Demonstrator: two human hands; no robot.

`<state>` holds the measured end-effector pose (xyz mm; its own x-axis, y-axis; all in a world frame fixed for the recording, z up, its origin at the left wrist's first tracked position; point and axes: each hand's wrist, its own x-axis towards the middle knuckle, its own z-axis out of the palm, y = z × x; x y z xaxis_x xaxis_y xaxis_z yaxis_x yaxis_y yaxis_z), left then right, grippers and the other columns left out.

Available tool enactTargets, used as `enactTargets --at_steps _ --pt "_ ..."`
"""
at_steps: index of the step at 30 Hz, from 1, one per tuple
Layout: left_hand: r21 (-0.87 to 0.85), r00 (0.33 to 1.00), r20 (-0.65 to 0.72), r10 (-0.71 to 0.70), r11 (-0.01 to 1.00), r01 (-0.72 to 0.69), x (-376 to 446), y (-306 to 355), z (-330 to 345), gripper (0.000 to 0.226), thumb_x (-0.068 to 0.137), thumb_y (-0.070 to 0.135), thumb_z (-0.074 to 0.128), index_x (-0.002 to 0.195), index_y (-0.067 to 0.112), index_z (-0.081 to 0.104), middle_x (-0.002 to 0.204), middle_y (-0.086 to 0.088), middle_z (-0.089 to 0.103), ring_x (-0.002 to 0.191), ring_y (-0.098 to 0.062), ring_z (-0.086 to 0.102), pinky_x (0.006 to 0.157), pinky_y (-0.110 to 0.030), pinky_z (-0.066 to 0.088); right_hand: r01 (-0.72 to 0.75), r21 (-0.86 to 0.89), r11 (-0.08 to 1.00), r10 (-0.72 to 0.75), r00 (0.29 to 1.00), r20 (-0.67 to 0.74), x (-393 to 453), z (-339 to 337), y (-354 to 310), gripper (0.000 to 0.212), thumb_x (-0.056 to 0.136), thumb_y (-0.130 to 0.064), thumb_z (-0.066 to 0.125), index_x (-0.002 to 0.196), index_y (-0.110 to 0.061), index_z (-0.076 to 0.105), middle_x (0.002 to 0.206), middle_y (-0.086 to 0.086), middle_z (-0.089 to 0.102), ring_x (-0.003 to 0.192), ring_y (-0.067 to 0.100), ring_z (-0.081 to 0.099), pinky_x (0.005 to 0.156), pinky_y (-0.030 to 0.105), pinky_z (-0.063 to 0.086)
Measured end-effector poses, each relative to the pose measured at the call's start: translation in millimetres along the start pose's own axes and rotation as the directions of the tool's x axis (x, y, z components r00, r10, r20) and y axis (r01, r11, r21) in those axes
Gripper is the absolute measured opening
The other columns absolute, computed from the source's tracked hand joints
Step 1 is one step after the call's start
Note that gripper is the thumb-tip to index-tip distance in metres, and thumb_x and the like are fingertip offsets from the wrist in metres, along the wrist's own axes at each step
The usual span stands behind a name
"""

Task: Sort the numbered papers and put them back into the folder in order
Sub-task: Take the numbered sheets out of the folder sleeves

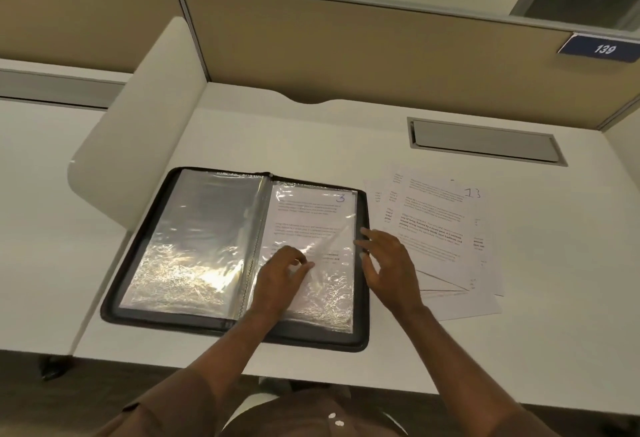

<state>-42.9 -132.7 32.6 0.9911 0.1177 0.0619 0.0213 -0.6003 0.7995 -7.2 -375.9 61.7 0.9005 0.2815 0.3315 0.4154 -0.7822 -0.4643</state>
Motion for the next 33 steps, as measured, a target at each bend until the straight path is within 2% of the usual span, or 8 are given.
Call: enactTargets --at_steps 7,17,21,24,26,28,30,33 --pt "-0.332 0.959 -0.180 -0.221 0.931 0.152 2 -14 -63 0.007 0.095 0.024 0.068 0.093 0.018 0.067 0.085 0.009 0.070 0.076 -0.005 0.067 0.063 -0.015 0.053 -0.020 -0.039 0.999 0.022 0.998 0.065 2 34 -36 0.028 0.096 -0.022 0.063 0.124 -0.023 0.068 0.141 -0.004 0.059 0.134 0.016 0.051 0.116 0.021 0.026" --pt "-0.719 0.789 -0.202 -0.579 0.635 0.282 -37 -87 -145 0.028 0.094 -0.008 0.056 0.099 0.015 0.071 0.090 -0.002 0.075 0.085 -0.026 0.072 0.072 -0.040 0.062 -0.096 0.004 0.995 0.095 0.989 0.113 -10 66 -70 0.027 0.094 -0.016 0.071 0.120 -0.024 0.071 0.138 -0.006 0.062 0.132 0.013 0.051 0.116 0.013 0.019" --pt "-0.832 0.762 -0.191 -0.619 0.514 0.209 -56 -110 -169 0.030 0.107 0.012 0.041 0.131 0.006 0.058 0.118 -0.016 0.071 0.093 -0.030 0.073 0.071 -0.036 0.063 -0.089 0.041 0.995 0.083 0.989 0.123 -12 77 -72 0.027 0.092 -0.014 0.072 0.117 -0.023 0.073 0.135 -0.004 0.064 0.129 0.016 0.054 0.114 0.029 0.034" --pt "-0.804 0.617 -0.389 -0.685 0.579 0.135 -60 -100 -180 0.041 0.107 0.039 0.036 0.133 0.015 0.057 0.133 -0.008 0.065 0.118 -0.022 0.065 0.103 -0.045 0.052 -0.080 0.051 0.996 0.073 0.989 0.126 -14 80 -73 0.027 0.091 -0.013 0.071 0.117 -0.023 0.073 0.135 -0.002 0.065 0.128 0.020 0.057 0.112 0.039 0.042" --pt "-0.612 0.617 -0.588 -0.524 0.787 0.085 -54 -80 -186 0.037 0.107 0.031 0.040 0.133 0.013 0.057 0.137 -0.008 0.061 0.128 -0.015 0.057 0.115 -0.040 0.040 -0.066 0.056 0.996 0.060 0.992 0.110 -15 79 -74 0.027 0.091 -0.013 0.071 0.117 -0.022 0.073 0.134 -0.002 0.065 0.128 0.020 0.057 0.112 0.041 0.043" --pt "-0.313 0.781 -0.591 -0.200 0.950 0.006 -42 -61 -183 0.032 0.107 0.020 0.046 0.133 0.005 0.058 0.133 -0.008 0.062 0.126 -0.013 0.056 0.111 -0.031 0.041 -0.079 0.070 0.994 0.073 0.993 0.089 -15 77 -75 0.028 0.090 -0.011 0.073 0.116 -0.021 0.073 0.133 -0.001 0.065 0.127 0.020 0.056 0.111 0.038 0.043" --pt "-0.165 0.906 -0.423 0.034 0.980 -0.114 -24 -45 -164 0.027 0.104 0.017 0.054 0.126 0.005 0.063 0.124 -0.003 0.067 0.120 -0.015 0.061 0.105 -0.034 0.046 -0.104 0.076 0.992 0.099 0.993 0.069 -20 74 -75 0.029 0.090 -0.010 0.073 0.116 -0.021 0.073 0.132 -0.001 0.066 0.127 0.017 0.055 0.110 0.031 0.039" --pt "-0.037 0.965 -0.068 0.252 0.966 -0.255 0 -29 -117 0.021 0.097 0.032 0.064 0.112 0.019 0.070 0.119 0.005 0.069 0.123 -0.014 0.057 0.104 -0.045 0.045 -0.148 0.088 0.985 0.145 0.989 0.038 -30 66 -77 0.029 0.091 -0.012 0.071 0.119 -0.021 0.071 0.131 -0.002 0.066 0.126 0.014 0.055 0.112 0.023 0.032"
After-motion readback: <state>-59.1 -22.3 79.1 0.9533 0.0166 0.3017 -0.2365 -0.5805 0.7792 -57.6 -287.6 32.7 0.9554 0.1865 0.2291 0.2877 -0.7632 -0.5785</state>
